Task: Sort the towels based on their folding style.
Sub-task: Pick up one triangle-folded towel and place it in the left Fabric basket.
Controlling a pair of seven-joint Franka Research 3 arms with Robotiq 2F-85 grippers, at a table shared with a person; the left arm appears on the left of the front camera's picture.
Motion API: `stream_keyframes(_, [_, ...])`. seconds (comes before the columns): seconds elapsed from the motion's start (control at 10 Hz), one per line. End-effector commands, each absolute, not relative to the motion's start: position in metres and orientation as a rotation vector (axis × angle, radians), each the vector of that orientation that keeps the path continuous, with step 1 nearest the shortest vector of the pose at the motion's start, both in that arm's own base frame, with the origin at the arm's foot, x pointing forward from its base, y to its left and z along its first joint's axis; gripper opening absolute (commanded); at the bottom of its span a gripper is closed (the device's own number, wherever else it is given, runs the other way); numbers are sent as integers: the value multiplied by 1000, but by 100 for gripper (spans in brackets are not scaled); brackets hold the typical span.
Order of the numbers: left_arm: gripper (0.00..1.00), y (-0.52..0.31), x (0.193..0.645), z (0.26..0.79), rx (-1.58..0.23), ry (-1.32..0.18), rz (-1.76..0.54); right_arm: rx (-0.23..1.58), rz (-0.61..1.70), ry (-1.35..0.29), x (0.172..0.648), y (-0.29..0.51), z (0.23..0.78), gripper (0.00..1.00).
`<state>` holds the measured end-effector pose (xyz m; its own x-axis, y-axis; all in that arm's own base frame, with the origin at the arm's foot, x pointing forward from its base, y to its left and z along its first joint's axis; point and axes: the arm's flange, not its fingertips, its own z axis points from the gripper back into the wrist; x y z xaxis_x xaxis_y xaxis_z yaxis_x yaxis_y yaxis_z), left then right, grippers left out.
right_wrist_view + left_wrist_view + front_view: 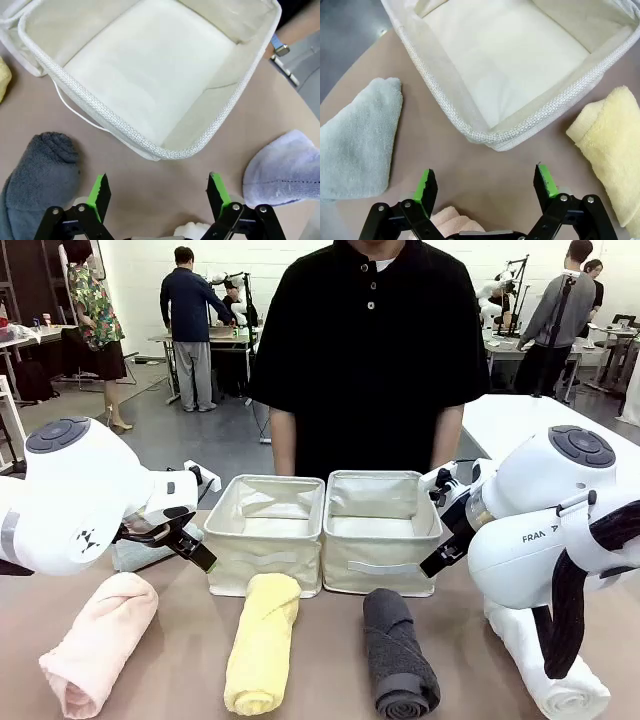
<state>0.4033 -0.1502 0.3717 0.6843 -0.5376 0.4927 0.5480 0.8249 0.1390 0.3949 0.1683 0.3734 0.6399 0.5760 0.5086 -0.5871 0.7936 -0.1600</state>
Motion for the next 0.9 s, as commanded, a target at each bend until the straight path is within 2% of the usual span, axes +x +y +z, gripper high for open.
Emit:
stream_keyframes(0.0, [100, -150, 403, 372, -20, -546, -609, 21, 663, -573, 395, 168, 373, 100])
stream_keyframes(0.8, [100, -150, 403, 372, -20, -546, -609, 21, 663, -573, 395, 168, 373, 100])
